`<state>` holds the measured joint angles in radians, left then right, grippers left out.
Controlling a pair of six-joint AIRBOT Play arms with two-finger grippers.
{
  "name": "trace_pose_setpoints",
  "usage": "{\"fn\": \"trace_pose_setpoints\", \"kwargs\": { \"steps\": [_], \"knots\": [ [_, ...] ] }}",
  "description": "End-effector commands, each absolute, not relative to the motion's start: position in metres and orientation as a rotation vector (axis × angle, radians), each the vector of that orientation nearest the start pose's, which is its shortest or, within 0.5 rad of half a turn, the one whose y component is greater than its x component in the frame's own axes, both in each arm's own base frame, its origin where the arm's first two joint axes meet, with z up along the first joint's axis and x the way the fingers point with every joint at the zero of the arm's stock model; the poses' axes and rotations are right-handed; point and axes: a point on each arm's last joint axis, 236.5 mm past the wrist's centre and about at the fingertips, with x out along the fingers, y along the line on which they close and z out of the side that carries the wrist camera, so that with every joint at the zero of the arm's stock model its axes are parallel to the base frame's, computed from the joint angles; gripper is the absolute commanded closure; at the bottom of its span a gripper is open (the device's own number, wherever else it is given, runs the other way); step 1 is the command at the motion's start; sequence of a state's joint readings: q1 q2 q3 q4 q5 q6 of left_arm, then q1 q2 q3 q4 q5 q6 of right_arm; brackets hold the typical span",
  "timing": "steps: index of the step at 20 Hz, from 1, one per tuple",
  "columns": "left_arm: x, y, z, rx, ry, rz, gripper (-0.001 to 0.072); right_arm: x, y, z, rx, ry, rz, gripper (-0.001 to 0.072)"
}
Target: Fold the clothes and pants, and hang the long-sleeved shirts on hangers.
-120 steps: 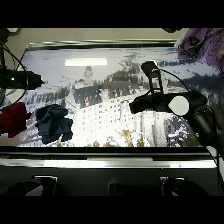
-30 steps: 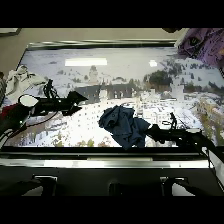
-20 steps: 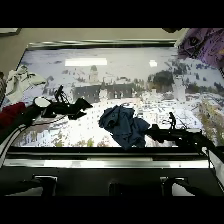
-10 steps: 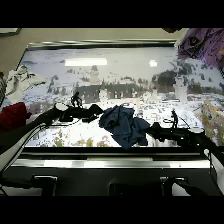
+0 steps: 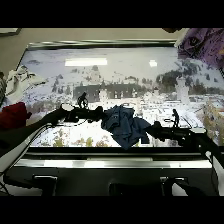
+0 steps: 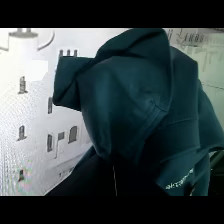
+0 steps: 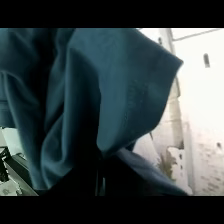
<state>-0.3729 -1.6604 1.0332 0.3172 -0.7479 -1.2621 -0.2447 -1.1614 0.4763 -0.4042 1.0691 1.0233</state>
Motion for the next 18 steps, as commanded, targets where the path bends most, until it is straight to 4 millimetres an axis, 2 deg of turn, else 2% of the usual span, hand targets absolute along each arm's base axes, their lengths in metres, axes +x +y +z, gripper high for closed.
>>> {"fn": "trace_pose_setpoints", "kwargs": {
  "steps": [1,3,6,8,10,11,13,15,16,18],
  "knots": [
    [0.405,-0.3,-0.037,-0.865,1.224,-0.58,0.0694,0.305,0.118,-0.011,0.91,1.107,0.459,0.0684],
    [0.437,-0.268,0.019,-0.833,1.063,-0.572,0.0694,0.33,0.107,0.05,0.786,0.941,0.476,0.0685],
    [0.466,-0.2,0.125,-0.699,0.817,-0.508,0.0695,0.361,0.088,0.182,0.602,0.61,0.476,0.0685],
    [0.465,-0.153,0.204,-0.593,0.648,-0.444,0.0695,0.359,0.082,0.271,0.481,0.426,0.479,0.0685],
    [0.443,-0.113,0.282,-0.481,0.491,-0.376,0.0694,0.34,0.084,0.34,0.366,0.314,0.488,0.0684],
    [0.425,-0.095,0.318,-0.424,0.42,-0.334,0.0694,0.325,0.084,0.37,0.293,0.266,0.475,0.0684],
    [0.38,-0.065,0.372,-0.323,0.31,-0.243,0.0693,0.292,0.077,0.414,0.158,0.201,0.408,0.0684],
    [0.33,-0.041,0.405,-0.256,0.227,-0.156,0.0692,0.253,0.068,0.445,0.067,0.145,0.322,0.0684],
    [0.306,-0.033,0.415,-0.233,0.201,-0.124,0.0693,0.233,0.065,0.458,0.038,0.111,0.284,0.0684],
    [0.268,-0.021,0.421,-0.22,0.187,-0.071,0.0692,0.202,0.06,0.474,0.032,0.05,0.226,0.0683]
  ]
}}
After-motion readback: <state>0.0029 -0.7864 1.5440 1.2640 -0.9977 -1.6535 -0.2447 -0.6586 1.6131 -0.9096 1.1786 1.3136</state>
